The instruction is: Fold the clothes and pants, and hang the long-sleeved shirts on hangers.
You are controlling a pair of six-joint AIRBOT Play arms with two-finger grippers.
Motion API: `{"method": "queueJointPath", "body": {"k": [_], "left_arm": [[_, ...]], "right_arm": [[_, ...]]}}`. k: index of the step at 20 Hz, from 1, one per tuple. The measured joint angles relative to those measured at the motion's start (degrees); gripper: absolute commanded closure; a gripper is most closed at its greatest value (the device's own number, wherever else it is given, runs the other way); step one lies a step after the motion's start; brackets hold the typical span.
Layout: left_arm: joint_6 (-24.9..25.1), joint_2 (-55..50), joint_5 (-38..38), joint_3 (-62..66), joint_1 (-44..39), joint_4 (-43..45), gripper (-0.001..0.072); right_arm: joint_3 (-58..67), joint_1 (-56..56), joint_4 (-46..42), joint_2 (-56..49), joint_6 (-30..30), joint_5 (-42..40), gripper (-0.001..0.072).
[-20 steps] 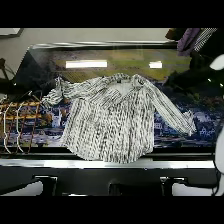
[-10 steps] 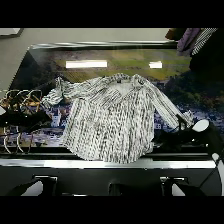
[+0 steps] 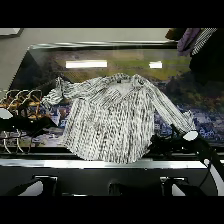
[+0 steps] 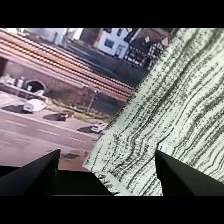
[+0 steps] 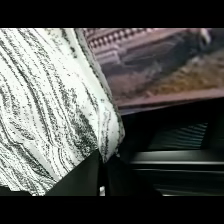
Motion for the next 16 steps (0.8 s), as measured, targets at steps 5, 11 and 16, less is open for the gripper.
{"method": "queueJointPath", "body": {"k": [5, 11, 16], "left_arm": [[6.1, -3.85, 0.68, -2.19, -1.09, -6.19, 0.0031], [7.87, -6.82, 1.81, -4.33, -3.06, -7.91, 0.0031], [8.74, -8.28, 2.97, -4.72, -6.38, -8.57, 0.0376]], "right_arm": [[-0.24, 0.02, 0.92, 1.25, 0.02, 1.2, 0.0682], [-0.26, 0.02, 1.53, 1.55, 0.24, 3.19, 0.0683], [-0.26, 0.02, 3.34, 1.55, -0.13, 4.15, 0.0683]]}}
